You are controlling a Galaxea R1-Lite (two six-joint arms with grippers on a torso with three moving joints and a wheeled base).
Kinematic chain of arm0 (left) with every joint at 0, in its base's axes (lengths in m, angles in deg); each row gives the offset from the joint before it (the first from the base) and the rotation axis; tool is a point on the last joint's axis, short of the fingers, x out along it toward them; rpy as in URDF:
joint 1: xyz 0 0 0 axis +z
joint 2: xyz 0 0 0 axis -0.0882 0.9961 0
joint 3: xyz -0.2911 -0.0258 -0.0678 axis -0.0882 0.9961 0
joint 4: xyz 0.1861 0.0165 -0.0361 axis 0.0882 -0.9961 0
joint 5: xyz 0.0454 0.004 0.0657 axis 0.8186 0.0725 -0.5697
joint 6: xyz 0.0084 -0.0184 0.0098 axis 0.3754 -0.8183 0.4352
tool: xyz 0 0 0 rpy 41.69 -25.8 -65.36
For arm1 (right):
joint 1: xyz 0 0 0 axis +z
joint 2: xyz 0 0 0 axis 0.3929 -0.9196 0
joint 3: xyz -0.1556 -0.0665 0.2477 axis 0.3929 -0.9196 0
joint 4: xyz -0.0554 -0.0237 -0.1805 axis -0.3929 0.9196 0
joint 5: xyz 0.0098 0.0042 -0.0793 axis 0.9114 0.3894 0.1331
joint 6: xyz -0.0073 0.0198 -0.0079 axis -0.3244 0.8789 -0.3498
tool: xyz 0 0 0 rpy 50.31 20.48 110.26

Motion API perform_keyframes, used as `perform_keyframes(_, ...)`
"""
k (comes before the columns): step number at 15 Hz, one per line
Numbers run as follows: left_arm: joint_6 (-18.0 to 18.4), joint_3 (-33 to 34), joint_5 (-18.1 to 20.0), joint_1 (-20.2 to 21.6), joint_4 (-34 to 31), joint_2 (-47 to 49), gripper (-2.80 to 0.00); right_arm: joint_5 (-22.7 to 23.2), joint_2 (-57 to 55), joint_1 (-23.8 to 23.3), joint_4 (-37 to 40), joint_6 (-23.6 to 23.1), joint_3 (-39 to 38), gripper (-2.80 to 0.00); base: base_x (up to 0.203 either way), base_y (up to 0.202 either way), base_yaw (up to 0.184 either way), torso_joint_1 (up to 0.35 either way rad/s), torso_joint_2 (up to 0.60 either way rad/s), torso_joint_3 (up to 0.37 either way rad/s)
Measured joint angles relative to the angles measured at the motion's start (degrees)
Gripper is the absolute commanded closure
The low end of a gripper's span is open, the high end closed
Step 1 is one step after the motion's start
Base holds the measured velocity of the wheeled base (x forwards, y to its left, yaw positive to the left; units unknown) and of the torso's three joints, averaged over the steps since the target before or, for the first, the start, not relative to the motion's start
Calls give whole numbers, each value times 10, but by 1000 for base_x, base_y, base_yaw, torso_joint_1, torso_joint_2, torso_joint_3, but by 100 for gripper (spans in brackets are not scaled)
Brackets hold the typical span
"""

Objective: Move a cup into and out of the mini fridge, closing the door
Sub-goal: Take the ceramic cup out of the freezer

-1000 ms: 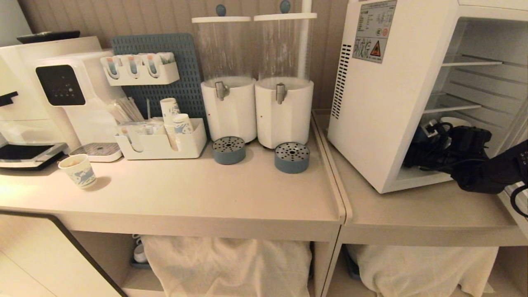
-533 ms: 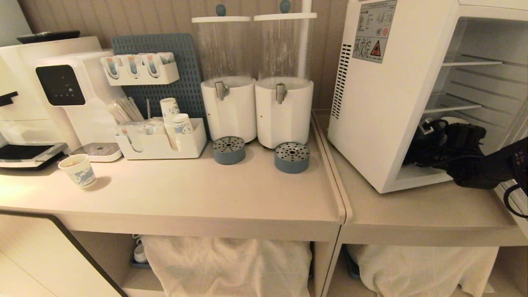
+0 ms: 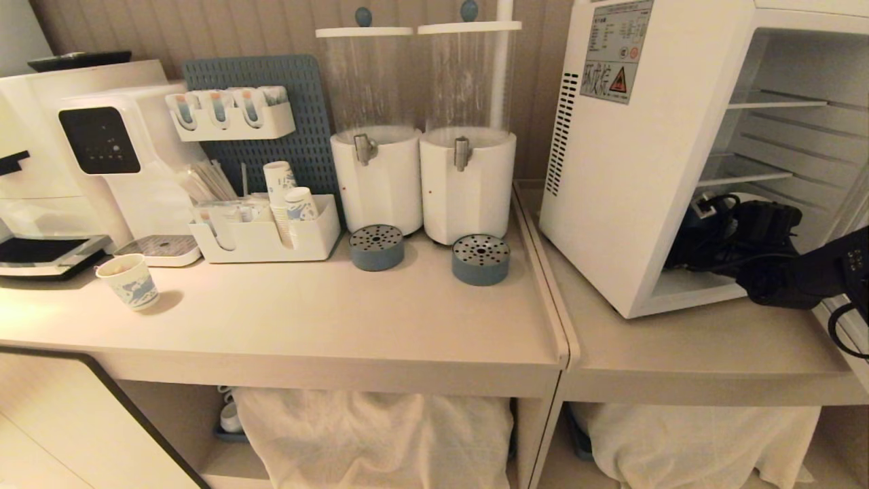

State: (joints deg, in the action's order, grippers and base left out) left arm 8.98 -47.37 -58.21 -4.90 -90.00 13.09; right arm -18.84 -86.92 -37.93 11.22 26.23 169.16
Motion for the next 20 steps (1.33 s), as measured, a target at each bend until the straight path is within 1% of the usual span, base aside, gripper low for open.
perform_keyframes(14,0,0,0,0,0,0,0,-9,7,-3,18,0,-13,-280,0,0,0,0,0,0)
perform_keyframes(15,0,0,0,0,0,0,0,-10,7,-3,19,0,-14,0,0,0,0,0,0,0)
perform_keyframes(20,0,0,0,0,0,0,0,-10,12,-3,24,0,-17,0,0,0,0,0,0,0)
